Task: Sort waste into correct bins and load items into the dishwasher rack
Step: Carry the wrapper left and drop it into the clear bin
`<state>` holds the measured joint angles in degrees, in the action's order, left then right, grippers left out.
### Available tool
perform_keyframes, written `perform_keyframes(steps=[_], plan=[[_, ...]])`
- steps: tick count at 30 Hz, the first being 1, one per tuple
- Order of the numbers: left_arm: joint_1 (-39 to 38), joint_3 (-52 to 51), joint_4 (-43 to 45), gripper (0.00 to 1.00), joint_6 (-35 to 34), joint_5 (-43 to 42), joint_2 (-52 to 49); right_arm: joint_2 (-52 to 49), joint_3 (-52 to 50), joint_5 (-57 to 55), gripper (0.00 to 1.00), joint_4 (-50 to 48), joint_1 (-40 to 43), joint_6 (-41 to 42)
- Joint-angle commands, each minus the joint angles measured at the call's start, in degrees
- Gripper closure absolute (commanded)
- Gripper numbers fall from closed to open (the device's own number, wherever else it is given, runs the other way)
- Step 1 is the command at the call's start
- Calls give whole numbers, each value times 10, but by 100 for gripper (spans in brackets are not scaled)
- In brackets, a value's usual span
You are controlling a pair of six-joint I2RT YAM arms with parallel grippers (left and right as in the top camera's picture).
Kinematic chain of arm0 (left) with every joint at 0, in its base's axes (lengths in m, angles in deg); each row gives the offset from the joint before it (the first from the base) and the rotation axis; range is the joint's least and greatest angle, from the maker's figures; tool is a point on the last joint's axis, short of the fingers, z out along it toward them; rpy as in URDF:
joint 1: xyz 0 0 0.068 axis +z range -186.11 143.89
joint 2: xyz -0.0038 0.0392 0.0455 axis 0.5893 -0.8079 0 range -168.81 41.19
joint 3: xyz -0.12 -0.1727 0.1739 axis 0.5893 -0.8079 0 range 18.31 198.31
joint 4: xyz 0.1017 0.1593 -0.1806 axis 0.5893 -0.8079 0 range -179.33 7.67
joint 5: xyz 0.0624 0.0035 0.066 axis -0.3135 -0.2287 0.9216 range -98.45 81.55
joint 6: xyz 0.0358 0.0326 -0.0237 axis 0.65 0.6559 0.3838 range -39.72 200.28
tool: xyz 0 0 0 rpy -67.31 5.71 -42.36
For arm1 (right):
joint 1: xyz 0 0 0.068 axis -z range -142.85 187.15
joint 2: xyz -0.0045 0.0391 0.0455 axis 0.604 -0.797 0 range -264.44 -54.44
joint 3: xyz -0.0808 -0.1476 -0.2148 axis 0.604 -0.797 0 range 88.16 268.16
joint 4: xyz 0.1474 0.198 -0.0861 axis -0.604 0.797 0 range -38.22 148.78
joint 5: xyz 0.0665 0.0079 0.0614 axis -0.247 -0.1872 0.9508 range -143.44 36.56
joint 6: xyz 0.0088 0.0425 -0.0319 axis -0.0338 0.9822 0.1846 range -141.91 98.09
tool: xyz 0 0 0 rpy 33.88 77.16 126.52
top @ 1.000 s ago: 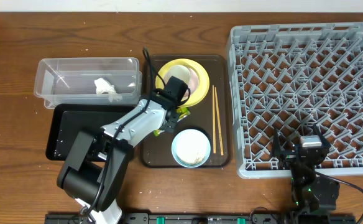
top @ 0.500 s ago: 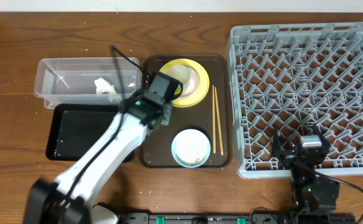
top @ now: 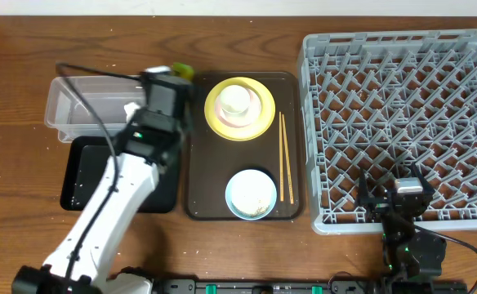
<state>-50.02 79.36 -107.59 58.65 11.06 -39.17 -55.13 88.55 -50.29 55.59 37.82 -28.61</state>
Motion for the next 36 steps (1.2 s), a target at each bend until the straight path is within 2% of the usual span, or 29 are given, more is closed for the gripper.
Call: perform_keyframes(steps=[1,5,14,16,18,20,21,23,25,30,33,36], plan=[[51,-3,15,94,-97,14,-20,3,-1,1,1,2,1,-2],[97,-3,38,93,-148,-16,-54,3,-1,1,1,2,1,-2],[144,-3,87,90,-151,-112,-105,3,-1,1,1,2,1,-2],[145,-3,91,83,-151,-125,-101,3,-1,1,1,2,1,-2],[145,-1,91,64,-148,-137,-92,3,-1,1,1,2,1,-2],[145,-1,91,57,-136,-154,-78,3,-1,1,1,2,1,-2],[145,-1,91,49,-126,-166,-67,3,-1,1,1,2,1,-2],[145,-1,86,43,-114,-191,-41,3,-1,1,1,2,1,-2],[145,-1,70,43,-114,-219,-11,3,-1,1,1,2,1,-2],[129,-1,-36,45,-114,-325,66,3,-1,1,1,2,1,-2],[95,-1,-125,63,-98,-345,83,3,-1,1,1,2,1,-2],[45,-1,-207,71,-65,-345,81,3,-1,1,1,2,1,-2]])
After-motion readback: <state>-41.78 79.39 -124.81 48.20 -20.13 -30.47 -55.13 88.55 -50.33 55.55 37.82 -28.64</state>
